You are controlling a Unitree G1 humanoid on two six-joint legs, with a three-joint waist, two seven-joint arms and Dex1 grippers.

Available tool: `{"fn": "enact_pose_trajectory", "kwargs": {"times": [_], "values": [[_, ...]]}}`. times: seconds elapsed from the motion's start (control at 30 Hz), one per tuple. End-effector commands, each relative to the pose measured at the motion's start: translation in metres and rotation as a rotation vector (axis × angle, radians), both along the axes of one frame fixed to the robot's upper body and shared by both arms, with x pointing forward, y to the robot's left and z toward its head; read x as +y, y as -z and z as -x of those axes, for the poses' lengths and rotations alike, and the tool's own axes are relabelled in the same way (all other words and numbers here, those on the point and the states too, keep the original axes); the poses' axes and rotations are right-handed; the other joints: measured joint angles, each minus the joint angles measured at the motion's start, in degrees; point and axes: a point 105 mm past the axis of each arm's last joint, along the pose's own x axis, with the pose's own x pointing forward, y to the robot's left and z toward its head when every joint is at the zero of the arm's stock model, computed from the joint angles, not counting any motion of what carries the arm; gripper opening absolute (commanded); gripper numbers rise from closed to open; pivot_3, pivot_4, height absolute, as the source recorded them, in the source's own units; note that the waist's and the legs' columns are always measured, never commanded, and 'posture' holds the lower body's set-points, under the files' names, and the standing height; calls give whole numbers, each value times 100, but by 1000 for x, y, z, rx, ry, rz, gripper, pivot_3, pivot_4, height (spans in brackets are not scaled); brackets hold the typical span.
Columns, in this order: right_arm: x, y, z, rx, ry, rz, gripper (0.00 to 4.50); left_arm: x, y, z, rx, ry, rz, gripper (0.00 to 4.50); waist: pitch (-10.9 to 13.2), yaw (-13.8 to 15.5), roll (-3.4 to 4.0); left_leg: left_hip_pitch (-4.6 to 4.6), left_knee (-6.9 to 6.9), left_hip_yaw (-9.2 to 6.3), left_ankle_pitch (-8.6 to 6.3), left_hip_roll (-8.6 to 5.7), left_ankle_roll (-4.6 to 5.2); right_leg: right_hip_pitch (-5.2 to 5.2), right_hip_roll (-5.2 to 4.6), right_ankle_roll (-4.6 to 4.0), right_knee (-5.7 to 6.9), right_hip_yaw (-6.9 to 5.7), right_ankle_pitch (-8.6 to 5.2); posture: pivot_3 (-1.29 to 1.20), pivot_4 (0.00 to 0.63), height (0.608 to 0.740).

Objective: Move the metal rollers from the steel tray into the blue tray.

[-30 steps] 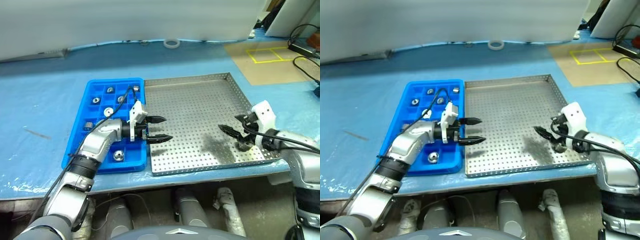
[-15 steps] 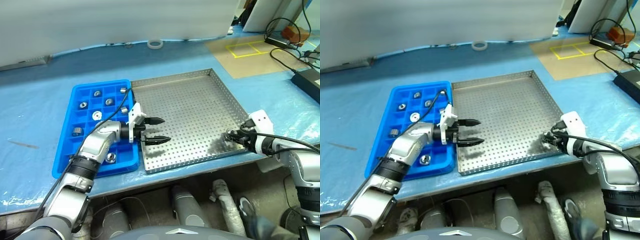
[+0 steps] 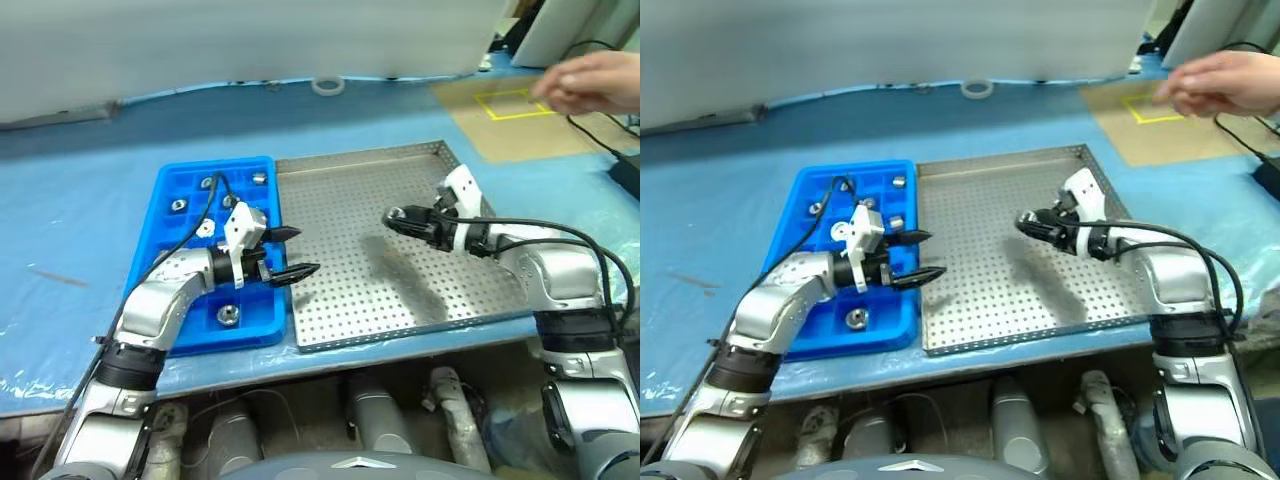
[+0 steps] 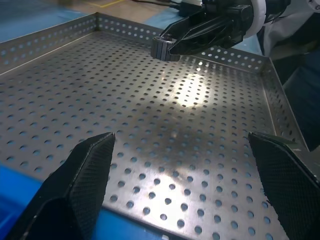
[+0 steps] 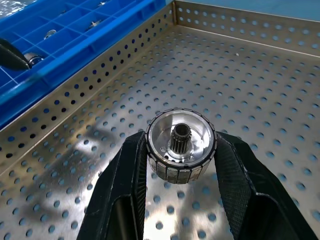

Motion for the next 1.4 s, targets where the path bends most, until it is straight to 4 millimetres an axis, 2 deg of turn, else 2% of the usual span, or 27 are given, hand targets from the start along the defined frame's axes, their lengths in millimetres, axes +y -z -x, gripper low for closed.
{"fn": "enact_pose_trajectory", "kwargs": {"times": [0.03, 0.1, 0.23, 0.5, 0.53, 0.97, 1.33, 1.4], "values": [[6, -9, -7, -48, -49, 12, 1589, 6, -12, 6, -39, -36, 13, 4500, 0, 194, 1, 0, 0, 1, 0, -1, 0, 0, -1, 0, 0, 0, 0, -182, 150, 740], [10, -9, -8, -47, -70, 6, 1589, 7, -12, 6, -40, -47, 14, 4500, 1, 410, 2, 1, 0, 3, 1, 0, -3, 1, -3, -1, 2, 7, 1, -168, 150, 740], [12, 1, -9, -31, -85, 35, 1589, 9, -13, 5, -45, -63, 15, 4500, 1, 626, 2, 6, 0, 6, 8, -2, -15, 5, -6, -3, 7, 45, 2, -156, 150, 740], [17, 6, -12, -29, -96, 45, 4265, 16, -8, 8, -42, -87, 6, 4500, 1, 640, 2, 19, -9, 6, 15, 0, -27, 6, -4, -3, 12, 52, 2, -133, 150, 740], [16, 7, -13, -26, -91, 53, 4491, 16, -8, 9, -41, -89, 6, 4500, 1, 631, 2, 20, -10, 6, 15, 1, -28, 6, -4, -3, 13, 52, 2, -133, 150, 740], [32, 12, -15, -21, -161, 58, 4491, 25, -4, 16, -36, -134, -1, 4500, 1, 660, 1, 19, -19, 6, 18, -2, -32, 1, -4, -2, 12, 53, 2, -65, 150, 740], [37, 34, -16, -23, -184, 147, 4491, 28, -4, 18, -37, -154, -3, 4500, 1, 729, 1, 20, -28, 6, 20, 0, -35, -2, -4, -2, 12, 53, 2, -58, 150, 740], [41, 38, -13, -26, -208, 162, 4103, 29, -4, 18, -38, -156, -4, 4500, 1, 729, 2, 20, -27, 6, 20, 0, -35, -2, -4, -2, 12, 53, 2, -50, 150, 740]]}}
